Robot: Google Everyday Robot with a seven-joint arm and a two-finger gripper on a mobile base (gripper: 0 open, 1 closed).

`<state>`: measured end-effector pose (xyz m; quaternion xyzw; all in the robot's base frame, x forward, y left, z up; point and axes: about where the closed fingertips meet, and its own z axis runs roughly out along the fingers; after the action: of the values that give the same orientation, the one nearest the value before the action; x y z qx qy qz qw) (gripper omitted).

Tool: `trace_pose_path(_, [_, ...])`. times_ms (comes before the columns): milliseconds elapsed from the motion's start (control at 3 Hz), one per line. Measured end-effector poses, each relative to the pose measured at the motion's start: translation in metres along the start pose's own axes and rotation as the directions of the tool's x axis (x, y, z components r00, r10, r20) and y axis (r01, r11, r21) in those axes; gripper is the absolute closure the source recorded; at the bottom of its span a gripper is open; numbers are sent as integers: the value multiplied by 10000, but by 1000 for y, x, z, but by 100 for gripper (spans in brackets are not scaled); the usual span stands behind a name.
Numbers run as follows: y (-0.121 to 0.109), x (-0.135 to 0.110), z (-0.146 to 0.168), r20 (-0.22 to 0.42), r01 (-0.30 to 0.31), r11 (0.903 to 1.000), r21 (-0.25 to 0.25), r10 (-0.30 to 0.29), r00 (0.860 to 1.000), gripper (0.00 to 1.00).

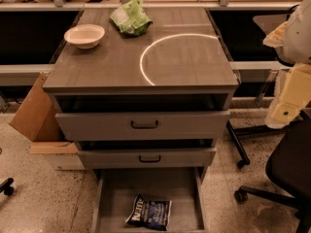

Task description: Pick blue chip bag from bottom drawer and place on counter

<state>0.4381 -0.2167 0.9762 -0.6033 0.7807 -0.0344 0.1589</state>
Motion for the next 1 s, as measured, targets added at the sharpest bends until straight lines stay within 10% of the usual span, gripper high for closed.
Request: trace_pose_path(1000, [36, -11, 60, 807, 413, 9963, -752, -352, 9961, 0])
